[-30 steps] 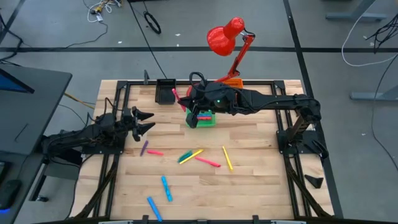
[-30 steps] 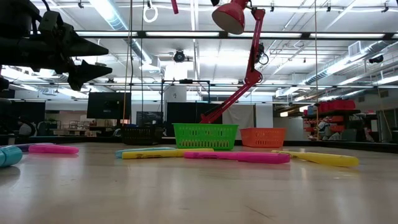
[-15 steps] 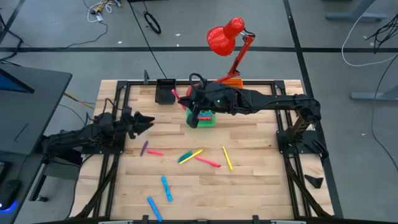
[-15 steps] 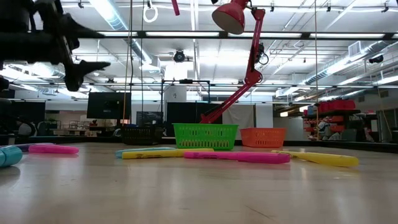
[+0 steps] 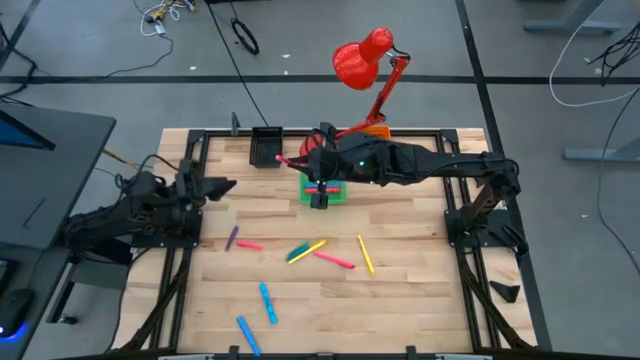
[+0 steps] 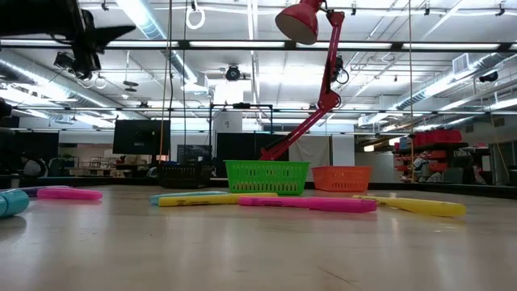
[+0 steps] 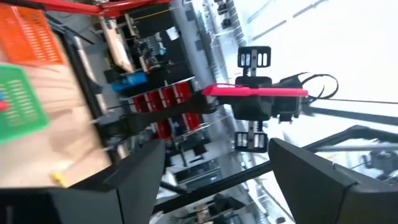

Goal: Pick & Place Markers
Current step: Put the pink pen into the black basket

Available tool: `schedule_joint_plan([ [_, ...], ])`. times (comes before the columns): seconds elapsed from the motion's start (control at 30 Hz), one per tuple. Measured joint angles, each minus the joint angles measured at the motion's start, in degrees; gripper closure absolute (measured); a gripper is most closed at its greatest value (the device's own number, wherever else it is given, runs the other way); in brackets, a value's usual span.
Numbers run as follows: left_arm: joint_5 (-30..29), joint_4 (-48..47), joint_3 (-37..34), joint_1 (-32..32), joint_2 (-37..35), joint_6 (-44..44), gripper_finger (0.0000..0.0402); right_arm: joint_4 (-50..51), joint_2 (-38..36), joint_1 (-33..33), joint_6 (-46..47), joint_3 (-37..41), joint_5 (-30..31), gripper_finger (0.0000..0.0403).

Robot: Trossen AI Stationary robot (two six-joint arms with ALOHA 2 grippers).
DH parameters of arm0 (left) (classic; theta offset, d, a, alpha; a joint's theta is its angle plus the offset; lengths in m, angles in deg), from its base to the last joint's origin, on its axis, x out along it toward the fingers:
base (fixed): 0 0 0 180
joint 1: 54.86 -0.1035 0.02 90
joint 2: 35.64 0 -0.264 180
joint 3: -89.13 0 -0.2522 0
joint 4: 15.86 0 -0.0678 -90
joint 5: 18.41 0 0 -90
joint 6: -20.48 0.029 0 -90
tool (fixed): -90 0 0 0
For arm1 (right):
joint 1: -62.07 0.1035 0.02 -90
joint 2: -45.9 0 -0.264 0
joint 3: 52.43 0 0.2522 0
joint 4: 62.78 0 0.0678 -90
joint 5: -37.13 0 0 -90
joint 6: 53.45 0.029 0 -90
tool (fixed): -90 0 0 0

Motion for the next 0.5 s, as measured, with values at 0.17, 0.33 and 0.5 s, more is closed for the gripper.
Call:
schedule_joint_plan([
  [0.17, 0.02, -0.24, 6.17, -0.02, 5.99, -1.05, 0.0106, 1.49, 0.02, 0.00, -4.73, -4.23, 0.10, 0.0390],
  [0.33, 1.04, -0.13, 13.00, 0.00, 13.81, -2.82, 0.0106, 4.30, 0.00, 0.00, -12.89, -8.14, 1.30, 0.0390],
  [0.5, 3.47, -0.14, 19.96, 0.00, 21.11, -3.37, 0.0106, 7.91, 0.04, 0.05, -18.80, -11.67, 4.65, 0.0390],
])
